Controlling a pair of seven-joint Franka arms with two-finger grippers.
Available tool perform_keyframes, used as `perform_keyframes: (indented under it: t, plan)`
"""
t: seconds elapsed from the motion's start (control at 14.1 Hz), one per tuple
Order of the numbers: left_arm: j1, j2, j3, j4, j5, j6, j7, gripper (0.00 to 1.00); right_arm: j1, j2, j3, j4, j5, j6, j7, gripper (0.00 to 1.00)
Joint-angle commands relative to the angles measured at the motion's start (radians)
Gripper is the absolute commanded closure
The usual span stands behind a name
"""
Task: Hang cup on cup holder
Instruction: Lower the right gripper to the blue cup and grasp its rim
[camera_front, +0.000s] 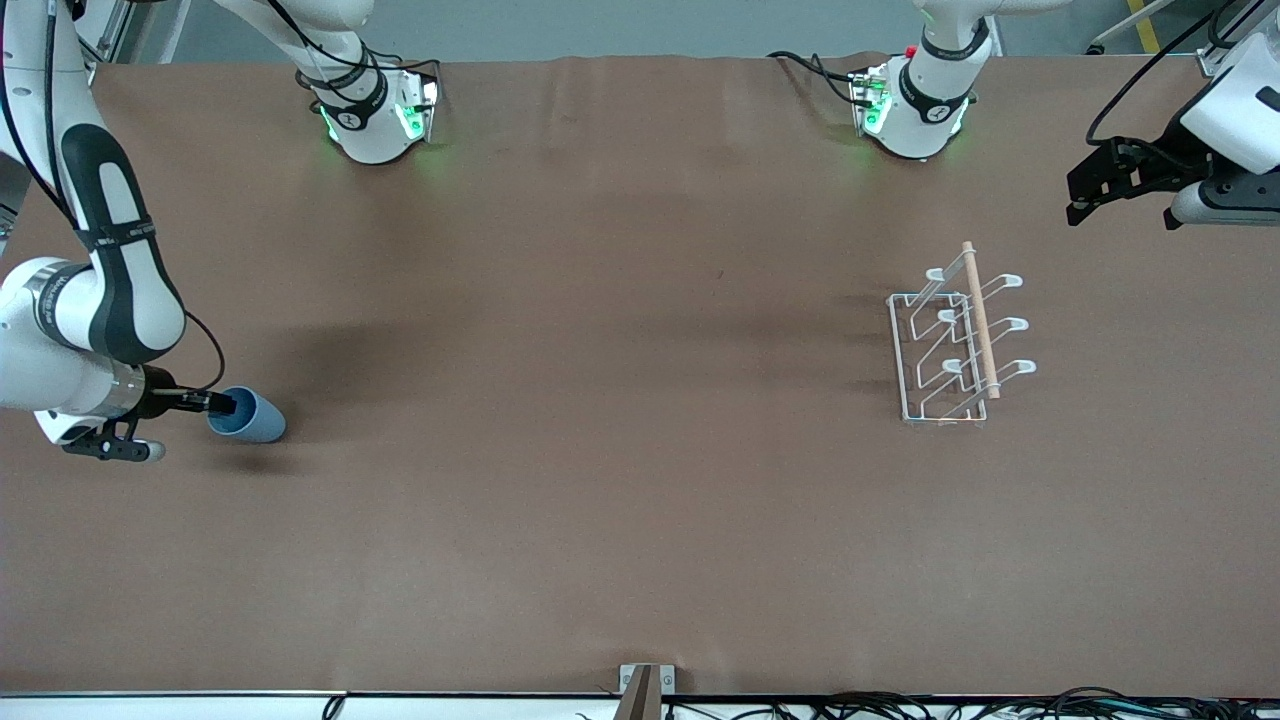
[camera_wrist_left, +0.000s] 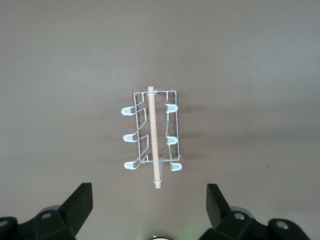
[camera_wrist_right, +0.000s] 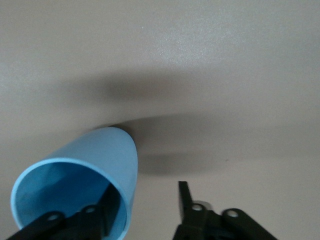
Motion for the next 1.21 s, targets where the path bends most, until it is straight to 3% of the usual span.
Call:
perform_keyframes:
  t: [0.0, 0.21, 0.5, 0.71, 1.14]
  plan:
    - [0.001, 0.011, -0.003, 0.029, -0.012, -0.020, 0.013, 0.00, -0.011, 0.009, 0.011, 0.004, 0.013, 0.010, -0.009, 0.97]
    - [0.001, 0.011, -0.003, 0.029, -0.012, -0.020, 0.013, 0.00, -0.005, -0.004, 0.013, 0.005, 0.013, -0.022, -0.001, 0.98]
    - [0.000, 0.011, -0.003, 0.029, -0.012, -0.020, 0.013, 0.00, 0.012, -0.108, 0.040, 0.039, 0.013, -0.148, -0.006, 1.00]
    - [0.000, 0.011, -0.003, 0.029, -0.012, -0.020, 0.013, 0.00, 0.012, -0.198, 0.133, 0.045, 0.041, -0.278, -0.004, 1.00]
    - [-0.002, 0.017, -0.006, 0.029, -0.050, -0.022, 0.011, 0.00, 0.019, -0.274, 0.256, 0.090, 0.442, -0.511, -0.009, 1.00]
